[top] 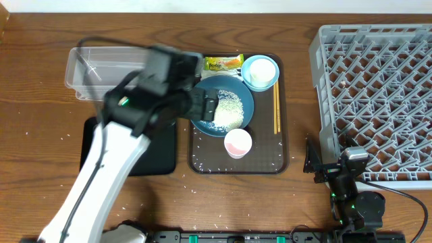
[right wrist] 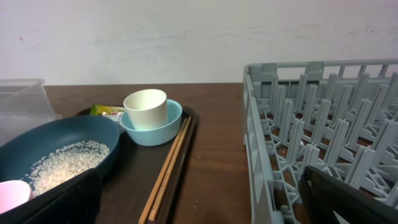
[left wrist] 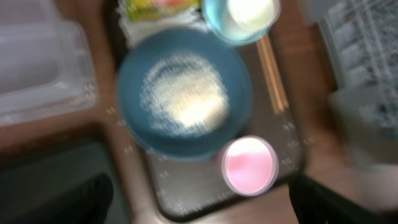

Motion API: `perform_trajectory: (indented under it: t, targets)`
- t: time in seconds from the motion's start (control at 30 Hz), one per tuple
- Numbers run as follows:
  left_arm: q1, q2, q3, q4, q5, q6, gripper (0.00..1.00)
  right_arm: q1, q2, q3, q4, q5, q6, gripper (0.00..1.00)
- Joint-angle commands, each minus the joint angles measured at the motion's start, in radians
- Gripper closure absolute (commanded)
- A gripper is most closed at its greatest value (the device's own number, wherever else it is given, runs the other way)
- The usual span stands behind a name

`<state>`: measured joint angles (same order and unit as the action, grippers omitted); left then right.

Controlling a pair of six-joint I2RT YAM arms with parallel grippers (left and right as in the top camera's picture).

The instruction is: Sort waste into correct bins and load items into the dishwasher rack

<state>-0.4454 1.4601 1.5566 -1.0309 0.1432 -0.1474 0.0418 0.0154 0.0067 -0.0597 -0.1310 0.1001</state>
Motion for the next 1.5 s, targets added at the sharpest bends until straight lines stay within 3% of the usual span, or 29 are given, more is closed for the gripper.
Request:
perform_trajectory:
  t: [0.0,0.23,0.53,0.87,1.03,1.1,1.17,1.37,1.47]
  targets:
    - [-0.055,0.078,0.065,-0.030,-0.209,0.031,0.07,0.012,-0.009,-0.001,-0.004,0.003,-0.012,0.01]
    - [-0.130,0.143,0.064,-0.031,0.006,0.005,0.07,0.012,-0.009,-0.001,-0.004,0.003,-0.012,0.01]
    - [-0.169,0.187,0.062,-0.027,0.029,0.005,0.07,0.012,-0.009,-0.001,-0.004,0.003,-0.012,0.01]
    - [-0.168,0.204,0.051,0.098,-0.039,0.005,0.07,0.012,-0.009,-0.001,-0.004,0.003,-0.012,0.01]
    - [-0.163,0.204,0.051,0.115,-0.224,0.004,0.07,0.012,-0.009,-0.001,-0.004,0.003,-0.012,0.01]
    - [-0.140,0.204,0.051,0.102,-0.327,-0.027,0.07,0.012,-0.009,-0.001,-0.004,0.003,-0.012,0.01]
    - [-0.090,0.204,0.051,0.082,-0.422,-0.134,0.07,0.012,-0.009,-0.001,-0.005,0.003,-0.012,0.01]
    - [0.146,0.204,0.051,0.022,-0.436,-0.296,0.07,0.012,-0.009,-0.001,-0.004,0.003,-0.012,0.01]
    - [0.277,0.204,0.051,-0.016,-0.436,-0.322,0.07,0.012,-0.009,-0.001,-0.004,0.003,-0.012,0.01]
